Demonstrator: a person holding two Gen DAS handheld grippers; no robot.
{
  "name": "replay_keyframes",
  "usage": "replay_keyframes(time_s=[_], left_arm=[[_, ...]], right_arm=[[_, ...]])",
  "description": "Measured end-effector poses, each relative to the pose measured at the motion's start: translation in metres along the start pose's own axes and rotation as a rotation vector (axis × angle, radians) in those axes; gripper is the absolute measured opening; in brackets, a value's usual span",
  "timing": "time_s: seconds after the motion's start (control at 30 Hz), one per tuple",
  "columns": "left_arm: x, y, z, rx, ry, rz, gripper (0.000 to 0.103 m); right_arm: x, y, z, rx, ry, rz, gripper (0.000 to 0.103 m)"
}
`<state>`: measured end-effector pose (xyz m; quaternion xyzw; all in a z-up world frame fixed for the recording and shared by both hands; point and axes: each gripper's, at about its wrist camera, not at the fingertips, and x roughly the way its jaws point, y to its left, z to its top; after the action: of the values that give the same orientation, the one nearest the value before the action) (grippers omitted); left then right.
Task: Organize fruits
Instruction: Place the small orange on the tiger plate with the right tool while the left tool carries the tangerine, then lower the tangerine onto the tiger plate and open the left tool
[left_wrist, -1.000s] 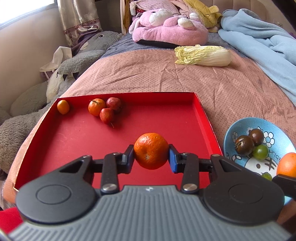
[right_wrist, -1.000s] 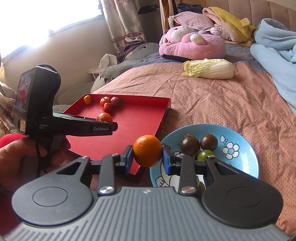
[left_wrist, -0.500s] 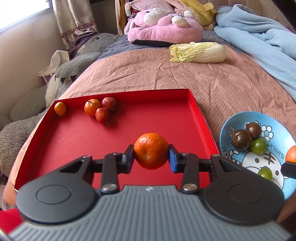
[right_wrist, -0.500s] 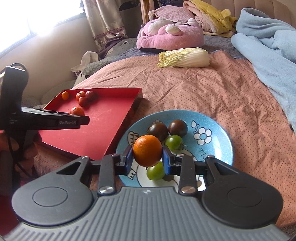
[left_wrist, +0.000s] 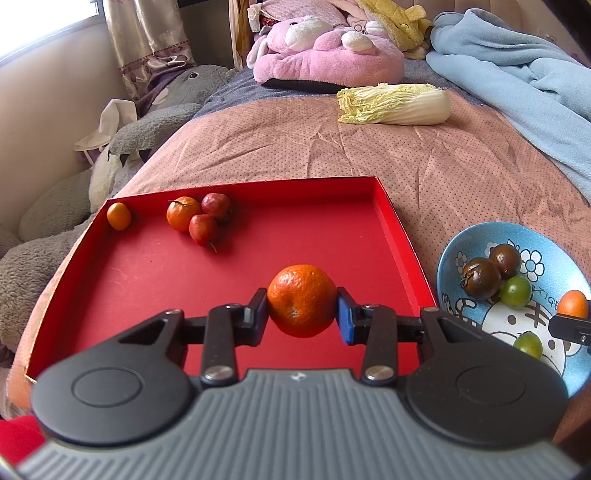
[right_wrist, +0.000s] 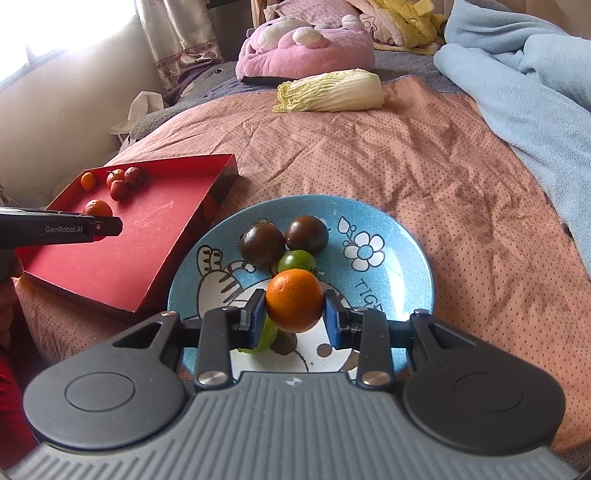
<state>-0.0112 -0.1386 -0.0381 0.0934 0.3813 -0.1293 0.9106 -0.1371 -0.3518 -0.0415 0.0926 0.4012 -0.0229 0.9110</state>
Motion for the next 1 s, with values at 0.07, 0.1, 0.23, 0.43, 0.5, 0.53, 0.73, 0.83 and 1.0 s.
replay_keyframes(time_s=[0.07,0.1,0.23,0.43,0.5,0.53,0.73,0.83,1.0], left_arm=[[0.000,0.000,0.000,0.000,0.000,-0.002,0.041],[0.000,0.000,0.000,0.001,0.001,-0.003,0.041],[0.000,0.000,0.000,0.000,0.000,-0.002,0.041],[0.000,0.000,0.000,0.001,-0.001,-0.002,0.041],[0.000,0.000,0.000,0.002,-0.001,-0.002,0.041],[0.000,0.000,0.001,0.002,-0.001,-0.002,0.041],[-0.001,-0.004,0.000,0.023,-0.005,-0.009,0.041],[-0.006,-0.012,-0.002,0.050,-0.013,-0.039,0.041],[-0.020,-0.034,-0.002,0.107,-0.055,-0.084,0.041]], right_arm=[[0.002,0.000,0.001,0.001,-0.006,0.001,0.038],[0.002,0.001,0.001,-0.001,-0.012,0.000,0.038],[0.000,0.000,0.005,0.014,-0.033,-0.008,0.063],[-0.016,0.002,0.009,0.020,-0.085,0.007,0.076],[-0.023,0.004,0.008,0.008,-0.092,0.016,0.077],[-0.028,0.005,0.008,0.002,-0.096,0.019,0.079],[-0.048,0.005,-0.006,-0.019,-0.087,0.022,0.085],[-0.054,0.000,-0.014,-0.011,-0.072,0.012,0.086],[-0.060,-0.011,-0.026,-0.002,-0.054,-0.008,0.088]])
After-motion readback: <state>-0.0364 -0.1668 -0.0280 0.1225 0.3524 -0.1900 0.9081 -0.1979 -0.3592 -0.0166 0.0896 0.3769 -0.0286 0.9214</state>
